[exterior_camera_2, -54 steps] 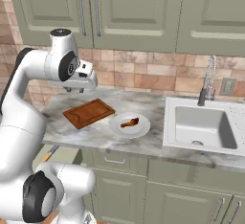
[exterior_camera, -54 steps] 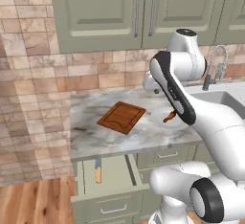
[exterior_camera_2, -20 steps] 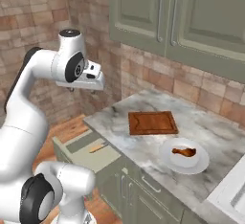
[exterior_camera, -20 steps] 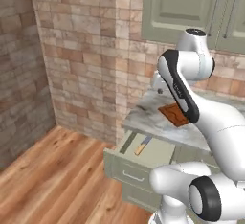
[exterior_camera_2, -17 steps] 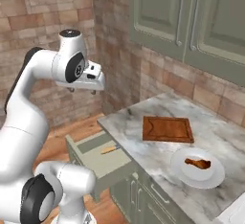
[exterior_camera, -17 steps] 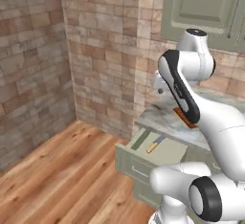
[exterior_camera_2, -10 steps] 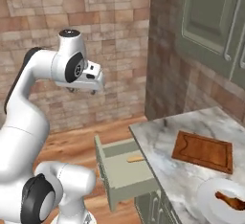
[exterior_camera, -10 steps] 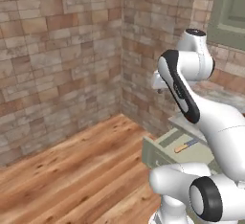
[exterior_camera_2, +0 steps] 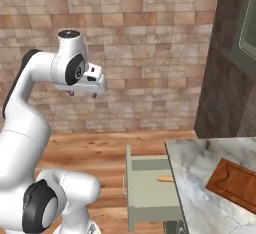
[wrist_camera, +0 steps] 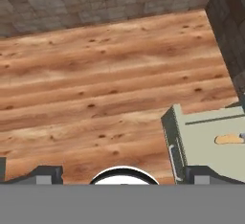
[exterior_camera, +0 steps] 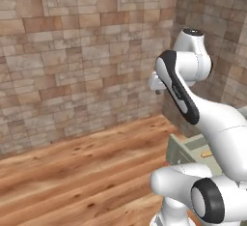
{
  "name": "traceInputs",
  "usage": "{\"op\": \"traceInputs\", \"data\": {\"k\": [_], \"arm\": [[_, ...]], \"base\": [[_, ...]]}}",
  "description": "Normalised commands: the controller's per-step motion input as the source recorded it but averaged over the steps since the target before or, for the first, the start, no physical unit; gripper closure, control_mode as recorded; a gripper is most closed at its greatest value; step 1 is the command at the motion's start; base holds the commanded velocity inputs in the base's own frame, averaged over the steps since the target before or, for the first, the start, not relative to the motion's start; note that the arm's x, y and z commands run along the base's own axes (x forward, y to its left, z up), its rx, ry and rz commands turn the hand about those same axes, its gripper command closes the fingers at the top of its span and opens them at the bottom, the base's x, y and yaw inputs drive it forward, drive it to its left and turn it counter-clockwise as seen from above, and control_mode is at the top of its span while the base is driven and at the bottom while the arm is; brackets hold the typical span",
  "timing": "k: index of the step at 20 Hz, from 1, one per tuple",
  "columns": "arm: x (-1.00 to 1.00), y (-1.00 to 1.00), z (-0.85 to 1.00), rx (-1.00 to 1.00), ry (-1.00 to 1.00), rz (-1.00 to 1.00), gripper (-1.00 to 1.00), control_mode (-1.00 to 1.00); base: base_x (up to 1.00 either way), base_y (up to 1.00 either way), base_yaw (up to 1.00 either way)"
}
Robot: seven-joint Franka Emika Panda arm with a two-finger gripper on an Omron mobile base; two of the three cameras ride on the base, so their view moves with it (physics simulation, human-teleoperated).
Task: Pick up the knife from the drawer and place it on the cutting board. Then place the meat from the plate to the cutting board.
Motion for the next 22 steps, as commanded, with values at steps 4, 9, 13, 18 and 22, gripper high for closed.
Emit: {"op": "traceInputs", "data": {"k": [4,9,13,18,22], "arm": [[0.0,0.0,0.0,0.0,0.0,0.0,-1.0,1.0],[0.0,0.0,0.0,0.0,0.0,0.0,-1.0,1.0],[0.0,0.0,0.0,0.0,0.0,0.0,-1.0,1.0],[0.0,0.0,0.0,0.0,0.0,0.0,-1.0,1.0],[0.0,0.0,0.0,0.0,0.0,0.0,-1.0,1.0]], "base": [[-0.57,-0.05,0.35],[-0.59,0.0,0.15],[-0.34,0.0,0.05],[-0.03,-0.11,0.06],[0.16,-0.13,0.13]]}}
